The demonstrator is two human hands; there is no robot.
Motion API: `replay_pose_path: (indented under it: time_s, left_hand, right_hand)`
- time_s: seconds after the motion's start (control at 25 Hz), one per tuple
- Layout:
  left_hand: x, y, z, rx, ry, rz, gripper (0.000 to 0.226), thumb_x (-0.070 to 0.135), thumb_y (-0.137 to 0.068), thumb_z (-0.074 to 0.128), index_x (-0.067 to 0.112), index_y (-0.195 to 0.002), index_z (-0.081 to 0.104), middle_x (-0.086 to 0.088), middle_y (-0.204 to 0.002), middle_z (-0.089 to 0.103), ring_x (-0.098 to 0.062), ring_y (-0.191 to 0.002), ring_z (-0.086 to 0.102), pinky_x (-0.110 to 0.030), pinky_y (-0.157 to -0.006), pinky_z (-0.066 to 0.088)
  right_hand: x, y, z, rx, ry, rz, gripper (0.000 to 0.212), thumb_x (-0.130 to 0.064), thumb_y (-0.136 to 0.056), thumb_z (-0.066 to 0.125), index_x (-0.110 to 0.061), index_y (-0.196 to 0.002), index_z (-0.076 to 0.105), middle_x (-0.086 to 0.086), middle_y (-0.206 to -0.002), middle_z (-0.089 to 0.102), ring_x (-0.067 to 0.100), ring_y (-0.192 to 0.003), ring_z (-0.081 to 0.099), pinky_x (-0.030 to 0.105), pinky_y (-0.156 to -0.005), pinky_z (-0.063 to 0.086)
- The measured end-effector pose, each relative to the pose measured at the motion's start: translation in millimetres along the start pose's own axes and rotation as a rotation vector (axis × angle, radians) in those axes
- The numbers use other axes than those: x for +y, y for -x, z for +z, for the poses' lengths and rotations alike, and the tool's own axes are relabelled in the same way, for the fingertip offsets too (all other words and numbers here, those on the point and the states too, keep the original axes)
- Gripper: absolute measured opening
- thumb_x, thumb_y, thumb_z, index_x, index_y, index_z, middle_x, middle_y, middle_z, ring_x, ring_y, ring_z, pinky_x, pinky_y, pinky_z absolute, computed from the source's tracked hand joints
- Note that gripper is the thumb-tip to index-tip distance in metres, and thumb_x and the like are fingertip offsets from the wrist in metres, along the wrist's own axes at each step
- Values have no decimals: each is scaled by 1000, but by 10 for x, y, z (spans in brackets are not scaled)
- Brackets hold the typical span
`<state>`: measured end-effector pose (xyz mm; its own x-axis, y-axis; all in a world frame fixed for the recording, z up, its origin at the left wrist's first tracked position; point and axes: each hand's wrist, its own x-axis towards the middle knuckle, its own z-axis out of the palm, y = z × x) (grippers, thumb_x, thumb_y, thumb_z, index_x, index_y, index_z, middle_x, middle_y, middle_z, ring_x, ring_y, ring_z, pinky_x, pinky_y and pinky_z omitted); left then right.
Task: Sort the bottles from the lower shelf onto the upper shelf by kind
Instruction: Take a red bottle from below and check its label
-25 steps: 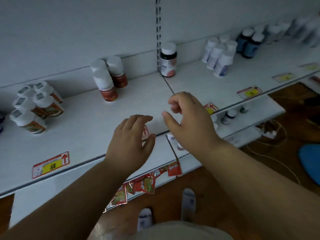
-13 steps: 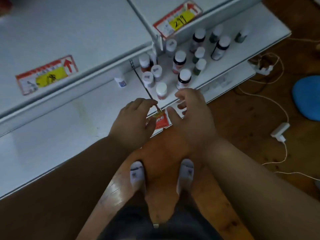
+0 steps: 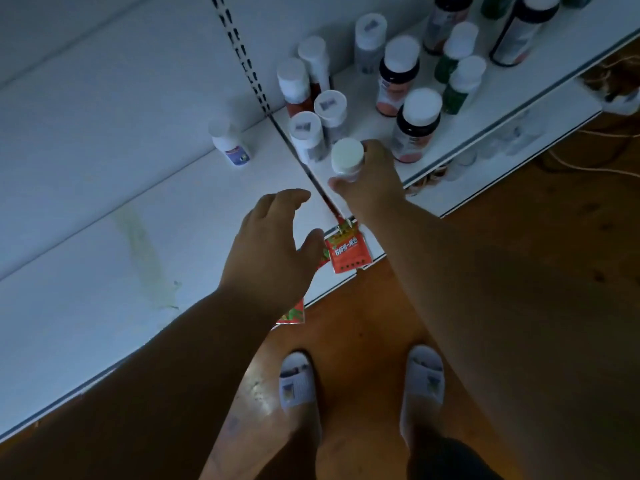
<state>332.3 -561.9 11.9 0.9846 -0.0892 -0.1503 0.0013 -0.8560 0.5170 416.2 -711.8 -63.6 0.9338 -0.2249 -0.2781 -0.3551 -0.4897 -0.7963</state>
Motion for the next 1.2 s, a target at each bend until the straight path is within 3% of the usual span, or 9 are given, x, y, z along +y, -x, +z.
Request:
replay_pose_path:
  time_s: [0.24, 0.36, 0.44, 0.52, 0.64, 0.72, 0.8, 0.92, 1.2]
  left_hand:
    - [193, 161, -171, -37, 157, -100, 50, 56, -94, 40, 34, -138, 43, 6, -142, 46, -12, -124, 48, -32, -99, 44]
    - [718, 661, -740, -60, 325, -201, 64, 64, -86, 24, 33, -139, 43, 12, -138, 44, -1, -119, 41, -7, -88, 29]
    - [1102, 987, -1109, -80, 426, -222, 64, 63, -86, 19, 34, -136, 45, 18, -126, 45, 6, -108, 42, -4, -82, 27]
    - [1511, 1340, -1460, -73, 501, -185, 59, 66, -93, 18, 35, -132, 49, 21, -121, 49, 7, -110, 46, -11, -88, 32]
    - [2072, 1710, -1804, -43, 542, -74, 64, 70, -88, 18, 38, -135, 49, 18, -133, 50, 6, -122, 44, -20, -100, 36]
    - [2345, 1822, -1952, -27, 597, -34, 60, 73, -86, 19, 45, -131, 47, 23, -131, 48, 12, -121, 43, -14, -95, 36]
    - [2532, 1871, -2101, 3, 577, 18, 59, 74, -86, 17, 48, -131, 44, 27, -128, 47, 16, -120, 40, -7, -92, 32]
    - [2656, 1886, -2370, 96, 483, 78, 57, 68, -89, 18, 43, -136, 40, 29, -123, 44, 25, -113, 36, 5, -84, 27]
    - [2164, 1783, -2983, 230, 290, 0, 81, 86, -73, 10, 48, -144, 24, 22, -148, 31, 11, -123, 27, -21, -97, 28]
  right_hand:
    - [-158, 511, -441, -111, -429, 141, 39, -46, -77, 73, -25, -107, 59, -8, -101, 69, 13, -97, 68, 42, -90, 57]
    - [-722, 1332, -1073, -175, -732, 260, 5, -34, -95, 59, -30, -92, 60, -7, -85, 68, 12, -80, 70, 45, -84, 59]
    - [-1056, 1820, -1498, -219, -858, 351, 8, -37, -96, 56, -31, -96, 62, 1, -89, 69, 16, -81, 71, 43, -72, 60]
    - [-1383, 2225, -1963, -257, -903, 323, 15, -38, -97, 55, -28, -105, 62, 5, -93, 68, 20, -82, 70, 41, -69, 59]
    - [-1827, 2521, -2694, -280, -854, 143, 31, -47, -90, 58, -22, -108, 60, 1, -83, 69, 16, -73, 70, 39, -67, 57]
    - [-2093, 2603, -3068, -305, -781, 16, 47, -57, -75, 59, -23, -107, 60, 0, -84, 71, 15, -75, 72, 39, -68, 58]
    - [-2305, 2621, -3276, -326, -785, -60, 43, -54, -80, 57, -22, -107, 62, 6, -93, 72, 20, -81, 71, 42, -73, 59]
    - [-2605, 2605, -3308, -386, -864, -69, 29, -44, -92, 59, -19, -106, 66, 16, -102, 68, 30, -88, 67, 46, -75, 57]
    - [-3391, 2527, -2752, -524, -693, -188, 49, -57, -73, 66, -26, -111, 59, 8, -95, 67, 26, -83, 71, 44, -73, 59]
